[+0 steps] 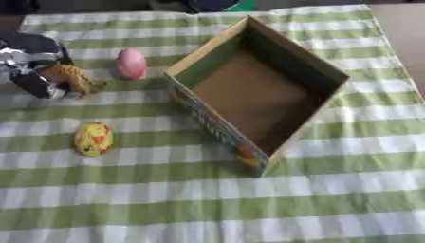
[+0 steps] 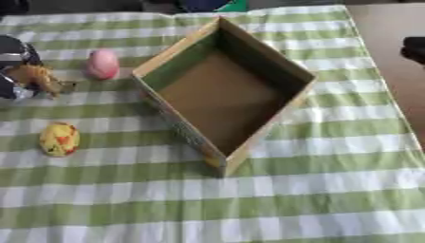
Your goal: Pick up objects on the table and place them in the box.
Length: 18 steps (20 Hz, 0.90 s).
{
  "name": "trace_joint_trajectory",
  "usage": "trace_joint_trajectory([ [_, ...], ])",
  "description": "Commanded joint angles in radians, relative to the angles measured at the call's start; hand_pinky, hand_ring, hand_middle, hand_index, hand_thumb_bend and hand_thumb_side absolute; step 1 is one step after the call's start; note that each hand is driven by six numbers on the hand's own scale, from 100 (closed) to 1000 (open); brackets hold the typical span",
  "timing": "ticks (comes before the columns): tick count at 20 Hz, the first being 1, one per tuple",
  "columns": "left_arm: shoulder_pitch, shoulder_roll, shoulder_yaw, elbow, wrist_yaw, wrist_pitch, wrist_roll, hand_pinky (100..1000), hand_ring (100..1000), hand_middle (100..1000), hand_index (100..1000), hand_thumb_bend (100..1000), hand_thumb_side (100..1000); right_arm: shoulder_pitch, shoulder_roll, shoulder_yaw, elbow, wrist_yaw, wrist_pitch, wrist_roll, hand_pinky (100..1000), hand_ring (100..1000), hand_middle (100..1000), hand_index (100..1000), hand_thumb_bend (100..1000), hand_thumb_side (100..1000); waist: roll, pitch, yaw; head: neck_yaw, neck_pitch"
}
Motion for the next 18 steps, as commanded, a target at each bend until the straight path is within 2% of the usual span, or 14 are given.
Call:
trace_joint_trajectory([
  [1, -0.033, 0.027, 0.017, -0.029, 0.003, -0.011, -0.021, 275, 549, 533, 587, 100, 253, -0.002, -0.014, -0.011, -0.020, -0.002, 0.003, -0.001, 757, 710, 542, 786, 100, 1000, 0.001, -0.030, 0.001, -0.001, 0.007],
  [11, -0.086, 0.007, 0.008, -0.095, 0.018, -0.017, -0.048, 267, 540, 529, 586, 100, 259, 0.000, -0.010, -0.010, -0.020, -0.006, 0.006, -0.004, 756, 712, 545, 786, 100, 1000, 0.014, -0.057, -0.003, -0.005, 0.021],
  [16, -0.094, 0.003, 0.006, -0.111, 0.029, -0.010, -0.059, 267, 540, 529, 586, 100, 259, 0.000, -0.011, -0.010, -0.020, -0.007, 0.006, -0.004, 756, 712, 545, 786, 100, 1000, 0.015, -0.059, -0.003, -0.006, 0.022],
  [18, -0.107, -0.010, -0.003, -0.126, 0.039, -0.017, -0.052, 270, 537, 528, 585, 100, 261, -0.004, -0.007, -0.005, -0.020, -0.010, 0.008, -0.001, 756, 713, 547, 786, 100, 1000, 0.015, -0.067, -0.016, 0.003, 0.024],
])
